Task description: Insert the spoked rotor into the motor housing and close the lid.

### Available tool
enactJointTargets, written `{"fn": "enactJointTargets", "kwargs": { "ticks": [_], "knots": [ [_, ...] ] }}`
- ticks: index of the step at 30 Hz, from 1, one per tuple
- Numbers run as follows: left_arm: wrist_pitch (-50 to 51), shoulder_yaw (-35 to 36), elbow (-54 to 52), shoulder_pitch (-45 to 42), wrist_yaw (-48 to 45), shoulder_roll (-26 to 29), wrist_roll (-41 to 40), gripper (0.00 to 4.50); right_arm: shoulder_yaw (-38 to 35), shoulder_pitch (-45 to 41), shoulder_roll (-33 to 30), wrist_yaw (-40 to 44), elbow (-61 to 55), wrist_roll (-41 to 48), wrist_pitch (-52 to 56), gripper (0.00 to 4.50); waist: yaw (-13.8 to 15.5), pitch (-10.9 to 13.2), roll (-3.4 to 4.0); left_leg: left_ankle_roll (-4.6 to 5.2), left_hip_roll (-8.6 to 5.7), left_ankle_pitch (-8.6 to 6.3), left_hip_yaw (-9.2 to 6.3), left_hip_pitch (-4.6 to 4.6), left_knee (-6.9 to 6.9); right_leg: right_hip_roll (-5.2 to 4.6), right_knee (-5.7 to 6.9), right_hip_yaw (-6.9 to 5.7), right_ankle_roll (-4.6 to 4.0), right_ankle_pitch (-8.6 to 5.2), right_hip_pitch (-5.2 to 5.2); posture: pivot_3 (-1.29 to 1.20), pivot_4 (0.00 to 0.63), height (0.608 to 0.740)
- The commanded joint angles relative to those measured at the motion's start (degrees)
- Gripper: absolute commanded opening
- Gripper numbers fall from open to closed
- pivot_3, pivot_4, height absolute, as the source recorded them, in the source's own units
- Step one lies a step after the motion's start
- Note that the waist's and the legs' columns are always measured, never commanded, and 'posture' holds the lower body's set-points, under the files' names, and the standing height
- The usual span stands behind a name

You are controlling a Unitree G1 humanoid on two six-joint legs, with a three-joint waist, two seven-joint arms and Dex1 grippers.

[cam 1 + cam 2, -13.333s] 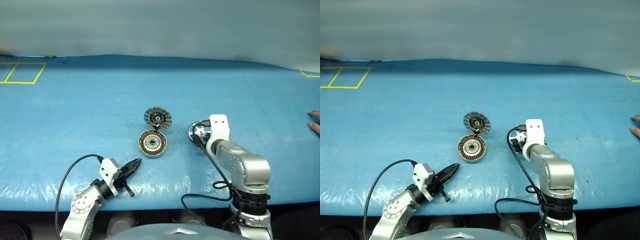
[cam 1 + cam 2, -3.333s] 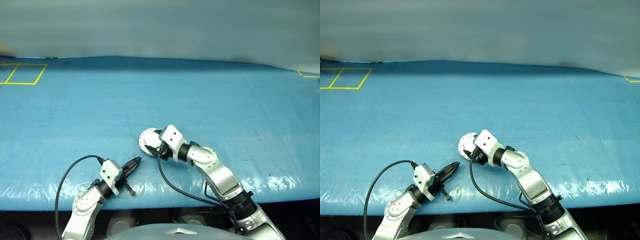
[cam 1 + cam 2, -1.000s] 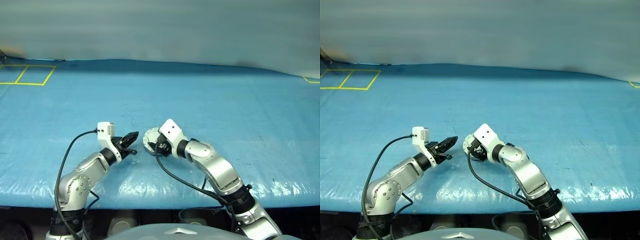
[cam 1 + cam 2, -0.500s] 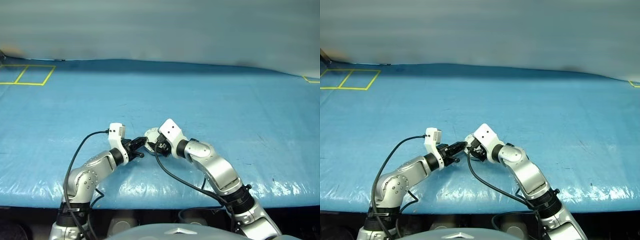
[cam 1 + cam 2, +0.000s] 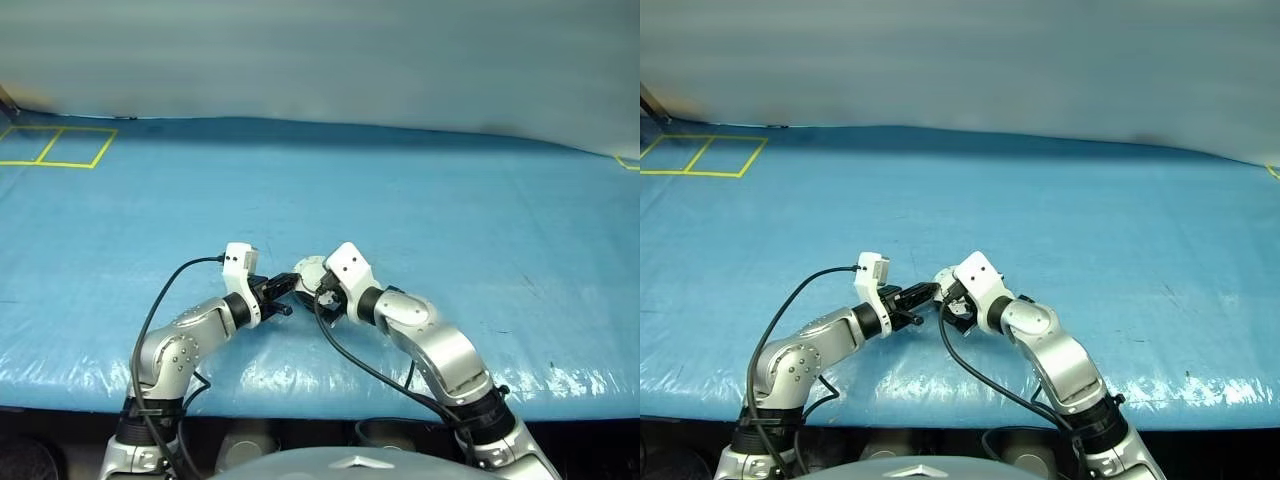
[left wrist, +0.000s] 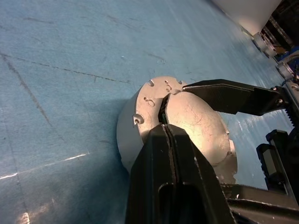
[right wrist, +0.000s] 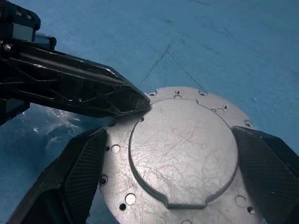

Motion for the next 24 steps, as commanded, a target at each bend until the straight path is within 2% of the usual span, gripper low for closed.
{"fn": "enactJointTargets", "kwargs": {
  "ticks": [1,5,10,19,22,24],
  "knots": [
    [0.5,-1.2,0.6,0.4,-0.9,0.5,1.3,0.0,-6.8,5.1,1.2,-0.6,-3.6,5.2,6.7,4.45,0.2,0.0,-0.02,0.01,-0.01,-0.01,-0.02,-0.03,-0.03,0.0,-0.07,0.0,0.01,0.01,0.0,0.0,0.15,0.74],
    [-0.3,-1.4,0.7,0.2,-2.1,0.8,2.2,0.0,-17.2,7.6,7.3,-2.5,-9.6,13.1,11.9,4.45,0.2,0.1,0.0,0.0,-0.01,0.0,-0.06,-0.07,-0.26,0.01,-0.34,-0.06,0.05,0.04,-0.01,0.0,0.15,0.74],
    [-0.8,-1.6,0.9,-0.2,-3.2,0.7,3.0,0.0,-27.1,8.1,16.0,-6.6,-10.1,20.4,19.7,4.45,0.2,0.4,0.01,-0.09,-0.11,0.09,-0.04,-0.16,-0.62,0.01,-0.48,-0.01,0.05,0.06,-0.21,0.0,0.15,0.74],
    [-1.4,-1.7,1.1,-0.1,-4.0,0.3,4.4,0.0,-37.1,7.1,27.1,-12.4,-2.5,32.9,26.1,4.45,0.1,0.5,0.07,-0.06,-0.25,0.1,-0.03,-0.14,-0.92,0.26,-0.57,-0.02,0.07,0.03,-0.13,0.0,0.15,0.74],
    [-1.6,-1.5,0.9,0.2,-4.1,0.2,4.7,0.0,-40.1,6.8,29.0,-14.3,0.3,39.9,27.4,3.88,0.1,0.5,0.07,-0.05,-0.25,0.1,-0.04,-0.05,-0.91,0.29,-0.57,-0.02,0.11,0.01,-0.11,0.0,0.15,0.74],
    [-1.7,-1.4,0.9,0.4,-4.1,0.0,4.9,0.0,-41.4,6.7,29.2,-16.1,2.5,44.3,27.7,3.24,0.0,0.5,0.07,-0.05,-0.24,0.11,-0.04,-0.04,-0.91,0.31,-0.56,-0.01,0.11,0.01,-0.08,0.0,0.15,0.74]
  ]
}}
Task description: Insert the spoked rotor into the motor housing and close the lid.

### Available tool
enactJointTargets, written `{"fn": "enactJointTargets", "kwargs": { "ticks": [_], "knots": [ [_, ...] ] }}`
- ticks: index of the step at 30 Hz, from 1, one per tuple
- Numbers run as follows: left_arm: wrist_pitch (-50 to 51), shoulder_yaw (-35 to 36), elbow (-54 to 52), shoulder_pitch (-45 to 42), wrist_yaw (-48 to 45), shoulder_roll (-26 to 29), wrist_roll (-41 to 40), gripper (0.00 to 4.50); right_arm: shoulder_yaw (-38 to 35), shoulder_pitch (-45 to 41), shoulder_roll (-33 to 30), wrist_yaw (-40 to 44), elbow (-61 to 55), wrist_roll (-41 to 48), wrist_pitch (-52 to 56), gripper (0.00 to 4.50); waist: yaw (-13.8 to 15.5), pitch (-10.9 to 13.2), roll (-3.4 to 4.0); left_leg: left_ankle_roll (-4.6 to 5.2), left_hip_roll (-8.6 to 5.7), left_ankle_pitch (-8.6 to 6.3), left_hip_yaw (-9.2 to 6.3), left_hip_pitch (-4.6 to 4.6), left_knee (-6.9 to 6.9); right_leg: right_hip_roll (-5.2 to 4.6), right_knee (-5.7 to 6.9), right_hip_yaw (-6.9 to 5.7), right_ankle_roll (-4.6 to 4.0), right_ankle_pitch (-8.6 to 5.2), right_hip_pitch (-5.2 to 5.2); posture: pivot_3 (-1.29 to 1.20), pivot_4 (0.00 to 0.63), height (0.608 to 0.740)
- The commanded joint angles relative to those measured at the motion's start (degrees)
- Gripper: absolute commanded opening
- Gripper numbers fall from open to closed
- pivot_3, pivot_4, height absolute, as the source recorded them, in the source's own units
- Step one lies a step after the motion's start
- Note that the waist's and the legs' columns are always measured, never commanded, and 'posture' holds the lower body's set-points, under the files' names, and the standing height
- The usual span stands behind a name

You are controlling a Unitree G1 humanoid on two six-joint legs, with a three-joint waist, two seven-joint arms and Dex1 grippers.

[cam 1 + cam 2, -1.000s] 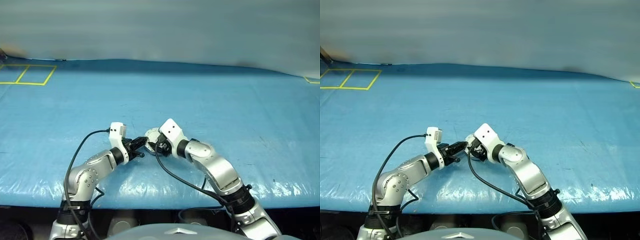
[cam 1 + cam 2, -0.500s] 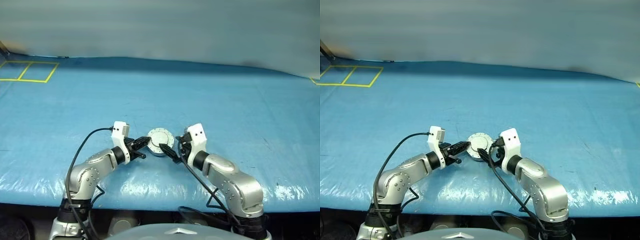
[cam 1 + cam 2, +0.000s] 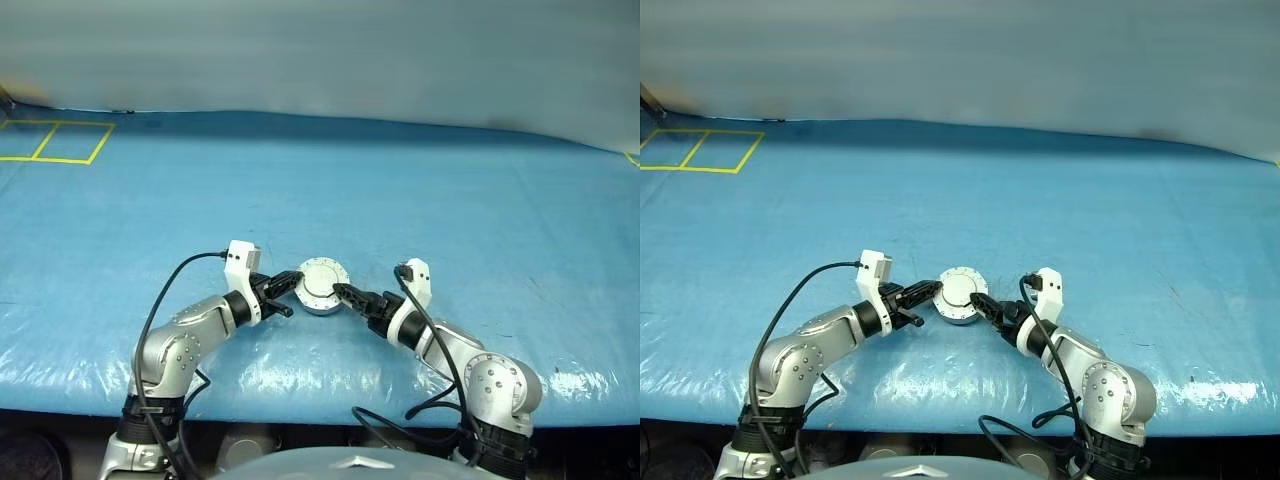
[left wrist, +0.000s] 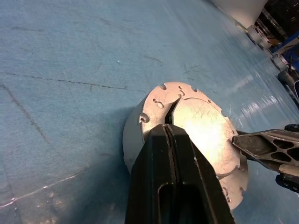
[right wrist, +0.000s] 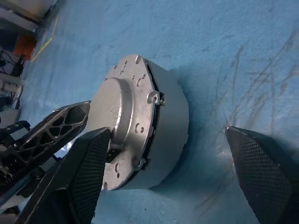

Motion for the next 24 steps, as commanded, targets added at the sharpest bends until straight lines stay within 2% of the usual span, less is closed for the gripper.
{"fn": "enactJointTargets", "kwargs": {
  "ticks": [1,10,13,18,21,24],
  "knots": [
    [0.4,-0.8,0.9,0.8,0.0,-0.1,0.8,0.0,-2.3,-0.5,10.0,-3.5,3.5,6.7,1.3,2.84,-0.1,0.0,-0.01,0.0,0.0,0.0,0.0,0.0,0.0,0.01,0.01,0.01,0.0,0.0,0.04,0.0,0.15,0.74],
    [0.0,-0.7,1.3,1.3,-0.3,-0.2,1.3,0.0,1.2,0.2,8.6,-10.9,7.5,18.7,-1.3,0.07,-1.5,0.0,-0.02,-0.02,0.09,0.04,0.01,0.17,0.03,0.14,0.06,0.16,0.01,0.01,0.08,0.0,0.15,0.74],
    [-0.1,-0.7,1.5,1.5,-0.5,-0.4,1.7,0.0,2.9,0.7,7.5,-11.2,8.4,21.3,-2.6,0.03,-1.6,0.0,-0.03,-0.07,0.17,0.1,0.01,0.18,0.04,0.27,0.06,0.26,0.03,0.03,0.06,0.0,0.15,0.74],
    [-0.1,-0.8,1.7,1.2,-0.7,-0.4,1.9,0.0,5.1,1.7,5.5,-12.4,9.4,19.7,-6.9,0.03,-1.8,0.0,-0.03,-0.15,0.41,0.14,0.01,0.18,0.02,0.58,0.07,0.41,-0.02,0.04,0.03,0.0,0.15,0.74],
    [-0.1,-0.6,1.7,1.1,-0.9,-0.4,2.1,0.0,4.9,1.7,4.8,-14.4,10.5,21.0,-7.8,0.65,-1.7,0.0,-0.02,-0.22,0.46,0.18,0.01,0.2,0.03,0.61,0.09,0.42,-0.07,0.06,0.01,0.0,0.15,0.74],
    [-0.1,-0.5,1.7,1.1,-1.1,-0.4,2.4,0.0,5.2,1.5,4.0,-15.8,11.6,22.1,-8.1,1.61,-1.7,0.0,-0.03,-0.22,0.45,0.18,0.02,0.17,0.02,0.59,0.08,0.43,-0.08,0.07,0.0,0.0,0.15,0.74]
  ]
}}
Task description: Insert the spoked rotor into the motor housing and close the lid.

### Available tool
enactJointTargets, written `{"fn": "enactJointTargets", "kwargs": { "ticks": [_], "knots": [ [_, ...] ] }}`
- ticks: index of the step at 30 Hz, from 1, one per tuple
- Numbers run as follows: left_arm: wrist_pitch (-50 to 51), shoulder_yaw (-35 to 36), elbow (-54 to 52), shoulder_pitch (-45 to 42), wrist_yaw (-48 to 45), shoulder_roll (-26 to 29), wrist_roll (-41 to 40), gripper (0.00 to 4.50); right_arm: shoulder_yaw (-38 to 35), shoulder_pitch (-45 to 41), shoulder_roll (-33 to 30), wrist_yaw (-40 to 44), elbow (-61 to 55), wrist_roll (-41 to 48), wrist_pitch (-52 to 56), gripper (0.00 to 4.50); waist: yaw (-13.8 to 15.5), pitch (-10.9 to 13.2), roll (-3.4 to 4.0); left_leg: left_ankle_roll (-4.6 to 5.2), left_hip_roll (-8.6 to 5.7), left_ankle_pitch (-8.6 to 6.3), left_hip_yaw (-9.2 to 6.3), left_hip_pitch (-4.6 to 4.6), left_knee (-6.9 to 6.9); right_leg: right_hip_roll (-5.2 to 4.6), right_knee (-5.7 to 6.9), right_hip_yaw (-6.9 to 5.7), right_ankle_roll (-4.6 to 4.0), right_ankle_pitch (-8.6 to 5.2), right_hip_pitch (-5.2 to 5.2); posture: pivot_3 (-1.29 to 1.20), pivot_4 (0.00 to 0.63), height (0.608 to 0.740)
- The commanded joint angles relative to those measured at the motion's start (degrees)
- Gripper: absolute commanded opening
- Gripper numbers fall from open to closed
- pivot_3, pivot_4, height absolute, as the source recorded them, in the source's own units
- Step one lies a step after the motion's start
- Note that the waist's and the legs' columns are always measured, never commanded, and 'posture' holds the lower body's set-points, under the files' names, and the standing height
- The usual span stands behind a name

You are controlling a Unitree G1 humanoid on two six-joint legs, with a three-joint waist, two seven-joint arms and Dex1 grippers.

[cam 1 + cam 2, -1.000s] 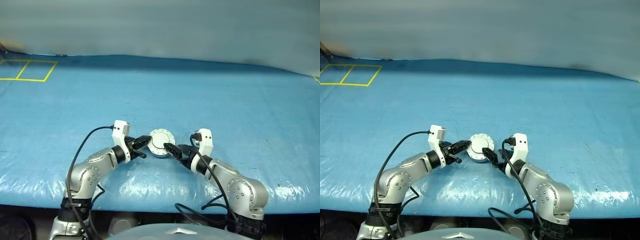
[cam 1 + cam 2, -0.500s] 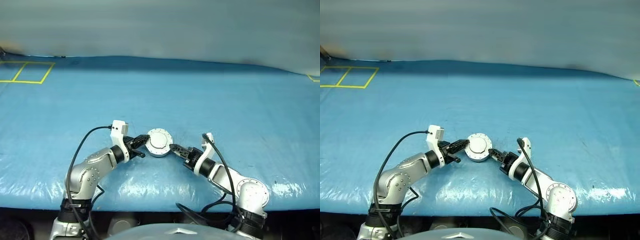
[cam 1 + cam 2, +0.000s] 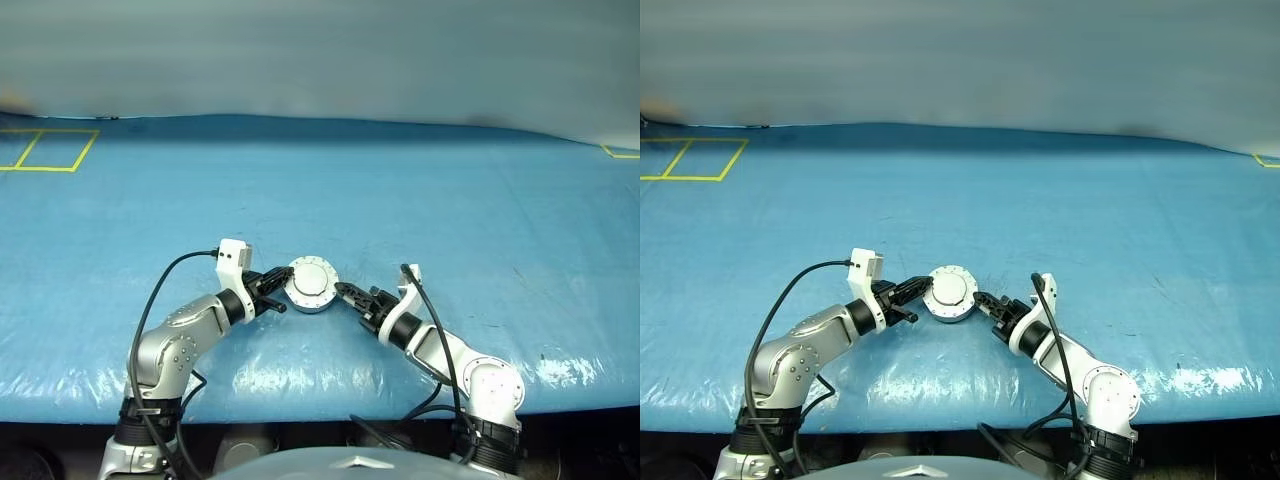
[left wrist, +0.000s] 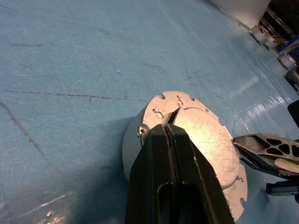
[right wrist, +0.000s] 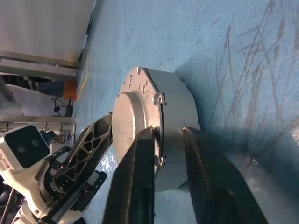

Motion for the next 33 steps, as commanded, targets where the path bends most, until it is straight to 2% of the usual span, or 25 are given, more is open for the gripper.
{"fn": "enactJointTargets", "kwargs": {
  "ticks": [1,2,16,21,30,33],
  "knots": [
    [1.2,-2.2,1.6,0.7,-0.6,-0.3,0.4,0.0,2.7,0.8,4.0,-2.3,2.2,1.7,0.1,1.97,0.0,0.0,0.0,0.0,-0.02,0.0,0.0,-0.01,-0.01,-0.01,0.0,0.02,-0.01,0.0,-0.01,0.0,0.15,0.74],
    [1.2,-2.2,1.6,0.7,-0.7,-0.3,0.5,0.0,2.8,0.7,3.9,-2.4,2.9,2.6,0.3,2.28,0.1,0.0,0.0,0.01,-0.02,-0.01,0.0,-0.04,-0.01,-0.01,0.0,0.04,-0.01,0.0,-0.01,0.0,0.15,0.74],
    [1.3,-2.0,1.1,1.1,-1.0,-0.2,0.9,0.0,4.5,0.0,4.1,-2.4,9.4,12.9,-0.2,2.28,-0.2,0.0,0.0,0.01,0.02,-0.01,0.05,-0.07,-0.06,0.06,0.02,0.22,-0.02,0.0,0.06,0.0,0.15,0.74],
    [1.4,-1.8,1.4,1.2,-1.2,-0.2,1.3,0.0,5.7,0.1,3.4,-1.6,10.0,14.8,-0.7,1.19,-0.4,0.0,-0.02,0.01,0.04,-0.01,0.14,-0.09,-0.08,0.12,0.07,0.35,-0.01,0.01,0.05,0.0,0.15,0.74],
    [-0.2,-0.9,1.0,1.7,-1.3,-0.5,1.7,0.0,7.7,1.9,2.4,-2.8,6.9,16.3,-1.6,1.16,-0.4,0.0,-0.02,0.01,0.07,-0.01,0.21,-0.06,-0.09,0.14,0.08,0.46,0.0,0.01,0.03,0.0,0.15,0.74],
    [-5.5,2.3,0.4,2.0,1.4,-3.7,2.0,0.0,8.1,2.8,1.7,-4.3,5.1,16.9,-1.9,1.16,-0.4,0.0,-0.04,0.01,0.07,-0.01,0.24,-0.1,-0.11,0.13,0.08,0.5,0.0,0.01,-0.02,0.0,0.15,0.74]
  ]
}}
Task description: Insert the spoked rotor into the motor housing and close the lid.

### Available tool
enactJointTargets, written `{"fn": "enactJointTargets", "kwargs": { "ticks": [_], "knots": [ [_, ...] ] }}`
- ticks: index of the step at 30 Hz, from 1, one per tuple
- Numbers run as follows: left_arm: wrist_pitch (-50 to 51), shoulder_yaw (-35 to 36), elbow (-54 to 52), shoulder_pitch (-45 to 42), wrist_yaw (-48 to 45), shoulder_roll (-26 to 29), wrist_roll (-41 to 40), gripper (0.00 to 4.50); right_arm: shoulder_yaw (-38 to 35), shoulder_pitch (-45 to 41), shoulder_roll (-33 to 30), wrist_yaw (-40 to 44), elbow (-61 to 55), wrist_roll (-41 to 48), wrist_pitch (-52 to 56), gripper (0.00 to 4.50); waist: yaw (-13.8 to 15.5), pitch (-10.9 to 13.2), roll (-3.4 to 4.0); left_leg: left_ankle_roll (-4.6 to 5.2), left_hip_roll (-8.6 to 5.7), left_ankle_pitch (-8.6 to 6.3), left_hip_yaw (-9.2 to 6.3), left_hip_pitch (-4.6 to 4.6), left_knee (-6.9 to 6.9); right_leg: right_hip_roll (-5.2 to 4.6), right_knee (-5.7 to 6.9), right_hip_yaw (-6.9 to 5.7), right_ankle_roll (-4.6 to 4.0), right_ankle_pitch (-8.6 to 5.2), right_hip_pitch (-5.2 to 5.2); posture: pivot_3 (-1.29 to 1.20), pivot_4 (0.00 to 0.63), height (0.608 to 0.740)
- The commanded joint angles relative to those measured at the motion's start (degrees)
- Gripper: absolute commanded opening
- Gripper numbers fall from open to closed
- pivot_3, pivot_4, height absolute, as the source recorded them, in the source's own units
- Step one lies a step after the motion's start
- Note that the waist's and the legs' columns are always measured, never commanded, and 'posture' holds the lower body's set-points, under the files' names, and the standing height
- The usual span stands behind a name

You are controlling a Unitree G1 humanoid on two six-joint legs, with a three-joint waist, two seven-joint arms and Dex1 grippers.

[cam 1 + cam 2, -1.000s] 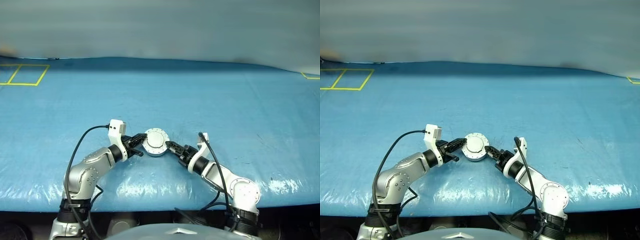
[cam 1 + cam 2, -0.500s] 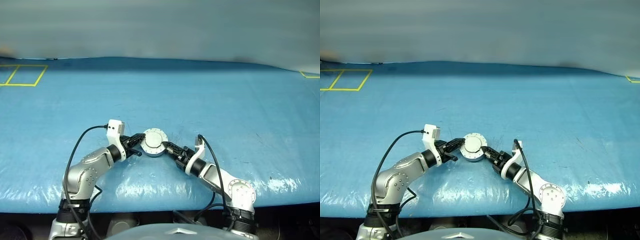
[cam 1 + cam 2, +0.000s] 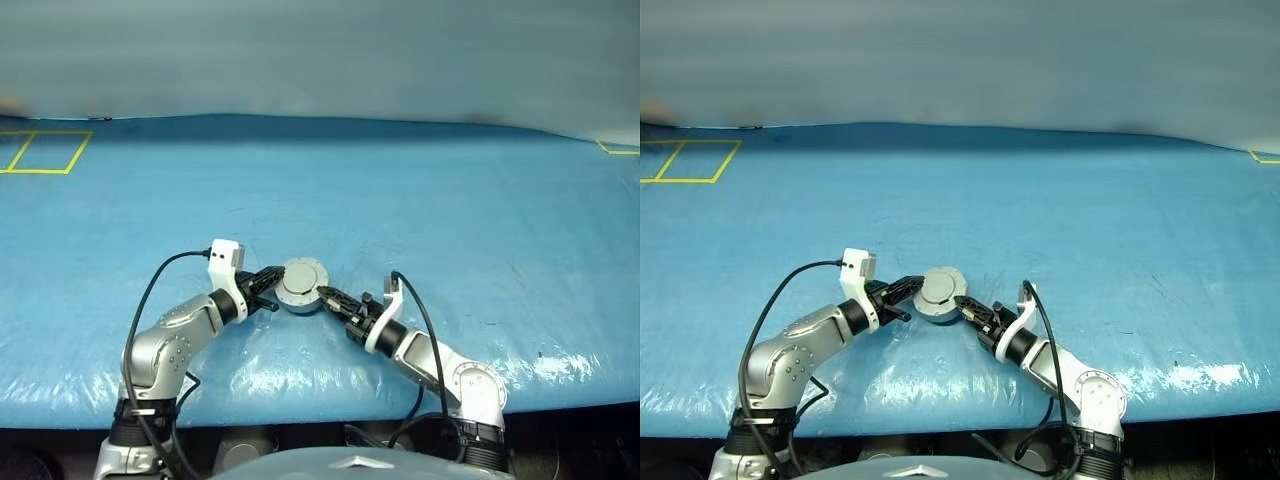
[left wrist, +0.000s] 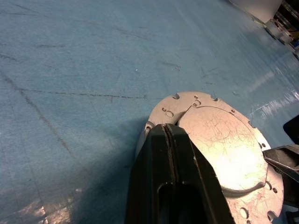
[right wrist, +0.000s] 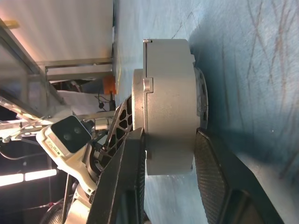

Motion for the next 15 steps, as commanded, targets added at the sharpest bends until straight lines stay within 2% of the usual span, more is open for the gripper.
{"fn": "enactJointTargets", "kwargs": {
  "ticks": [1,3,7,10,15],
  "knots": [
    [-8.4,1.5,-0.4,1.5,3.2,-4.6,2.1,0.0,3.7,1.1,1.9,-1.9,-2.5,1.9,0.0,1.16,0.0,0.0,-0.01,0.0,0.0,0.0,0.0,-0.01,0.0,0.0,0.0,0.01,0.0,0.0,0.0,0.0,0.15,0.74],
    [-12.1,2.7,-1.0,2.3,3.9,-6.3,2.7,0.0,3.6,1.4,1.7,-2.8,-3.3,3.1,-1.1,1.16,0.1,0.1,-0.13,0.0,-0.02,0.0,0.04,-0.1,0.01,-0.05,0.0,0.05,0.03,0.03,-0.09,0.0,0.15,0.74],
    [-8.2,7.6,-0.8,3.4,3.8,-9.3,-5.8,0.0,3.4,1.5,1.4,-4.0,-4.6,6.2,-3.9,1.16,0.1,0.2,-0.23,0.0,0.01,0.0,0.05,-0.18,0.01,-0.01,0.0,0.06,0.0,0.05,-0.19,0.0,0.15,0.74],
    [-4.0,10.4,-1.6,4.0,7.2,-10.8,-10.7,0.61,3.4,1.0,1.8,-4.6,-5.9,8.6,-6.3,1.16,0.3,0.2,-0.28,0.03,-0.01,-0.02,0.04,-0.26,0.04,-0.01,-0.03,0.03,0.18,0.14,-0.22,0.0,0.15,0.74],
    [0.4,16.1,-2.5,4.8,11.9,-14.5,-23.2,2.3,3.2,-1.3,1.7,-4.9,-7.0,10.7,-10.8,1.16,0.4,0.4,-0.38,0.12,-0.06,-0.06,0.04,-0.41,0.17,0.0,-0.11,0.0,0.54,0.33,-0.26,0.0,0.15,0.74]
  ]
}}
